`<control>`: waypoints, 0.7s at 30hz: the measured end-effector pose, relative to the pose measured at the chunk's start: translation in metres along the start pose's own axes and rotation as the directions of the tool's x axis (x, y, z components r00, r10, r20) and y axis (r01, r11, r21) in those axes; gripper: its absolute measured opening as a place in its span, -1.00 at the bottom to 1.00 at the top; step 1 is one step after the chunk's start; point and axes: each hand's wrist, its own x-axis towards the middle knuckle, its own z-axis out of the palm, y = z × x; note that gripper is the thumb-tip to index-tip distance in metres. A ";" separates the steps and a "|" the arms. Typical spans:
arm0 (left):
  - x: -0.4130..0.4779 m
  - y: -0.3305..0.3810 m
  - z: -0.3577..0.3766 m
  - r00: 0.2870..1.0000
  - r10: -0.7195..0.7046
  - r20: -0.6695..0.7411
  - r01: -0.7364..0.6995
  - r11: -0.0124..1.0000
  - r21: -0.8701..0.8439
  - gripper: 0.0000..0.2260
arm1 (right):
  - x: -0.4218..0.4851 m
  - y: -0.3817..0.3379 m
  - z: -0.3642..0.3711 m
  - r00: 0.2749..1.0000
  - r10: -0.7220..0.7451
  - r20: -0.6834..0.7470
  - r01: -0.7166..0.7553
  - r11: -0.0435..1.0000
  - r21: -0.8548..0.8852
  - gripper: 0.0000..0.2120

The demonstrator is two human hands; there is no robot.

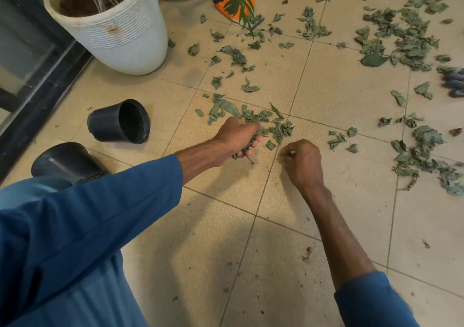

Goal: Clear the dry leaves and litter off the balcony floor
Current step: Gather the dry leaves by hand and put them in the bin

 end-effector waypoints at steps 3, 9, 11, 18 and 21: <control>0.000 -0.002 -0.003 1.000 -0.005 -0.009 0.005 1.000 0.008 -0.75 | 0.009 -0.016 0.017 0.991 -0.132 0.035 0.134 0.988 -0.071 -0.91; 0.002 -0.005 -0.009 1.000 -0.017 -0.002 0.017 1.000 0.005 -0.75 | 0.007 -0.021 0.044 0.996 -0.093 0.012 0.094 0.973 -0.209 -0.83; 0.002 -0.006 -0.009 1.000 -0.015 0.006 0.015 1.000 0.007 -0.75 | -0.001 -0.019 0.045 0.995 -0.100 -0.009 0.096 0.975 -0.200 -0.84; 0.005 0.000 0.005 0.999 -0.012 0.041 0.011 1.000 0.022 -0.77 | -0.014 -0.001 0.002 0.996 0.047 -0.075 -0.038 0.992 0.119 -0.74; 0.005 0.005 0.015 0.997 -0.002 0.079 -0.001 0.999 0.038 -0.75 | -0.007 0.019 -0.030 0.985 0.122 -0.123 -0.108 0.987 0.118 -0.69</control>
